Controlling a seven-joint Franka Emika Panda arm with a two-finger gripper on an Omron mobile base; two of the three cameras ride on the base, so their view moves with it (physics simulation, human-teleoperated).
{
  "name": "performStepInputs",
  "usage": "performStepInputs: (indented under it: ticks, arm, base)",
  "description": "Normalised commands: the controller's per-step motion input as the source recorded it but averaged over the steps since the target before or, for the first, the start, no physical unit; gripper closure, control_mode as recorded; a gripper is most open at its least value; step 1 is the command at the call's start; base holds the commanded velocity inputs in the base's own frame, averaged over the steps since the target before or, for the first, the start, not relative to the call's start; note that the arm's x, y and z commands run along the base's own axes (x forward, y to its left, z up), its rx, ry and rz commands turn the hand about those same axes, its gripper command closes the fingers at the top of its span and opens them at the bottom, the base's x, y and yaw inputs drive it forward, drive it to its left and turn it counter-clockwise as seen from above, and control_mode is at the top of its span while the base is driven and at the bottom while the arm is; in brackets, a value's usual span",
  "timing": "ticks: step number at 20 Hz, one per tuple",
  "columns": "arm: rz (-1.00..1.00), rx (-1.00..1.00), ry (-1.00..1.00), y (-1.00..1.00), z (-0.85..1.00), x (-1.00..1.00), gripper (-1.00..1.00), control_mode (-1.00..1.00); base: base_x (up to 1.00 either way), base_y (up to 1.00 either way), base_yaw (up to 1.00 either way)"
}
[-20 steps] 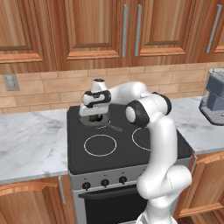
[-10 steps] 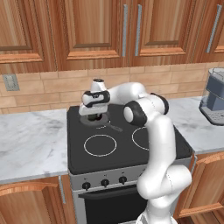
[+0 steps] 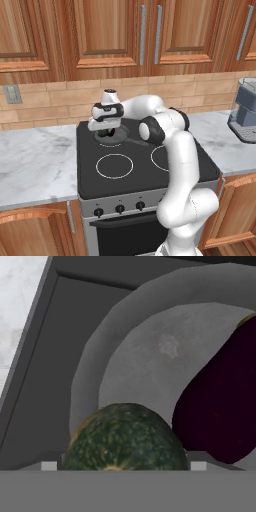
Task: Put the squash and eggplant in the pan. Then turn on the rear left burner and set the heat to medium.
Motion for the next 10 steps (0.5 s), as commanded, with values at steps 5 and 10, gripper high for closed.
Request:
performStepInputs:
  ticks: [5,10]
  arm:
    - [0.00,0.00,0.00,0.03,-0.06,0.00,1.00,-1.00]
    - [0.00,0.00,0.00,0.00,0.00,0.00,-1.00,-1.00]
  base:
    - [0.00,0.00,0.00]
    - [0.00,0.00,0.00]
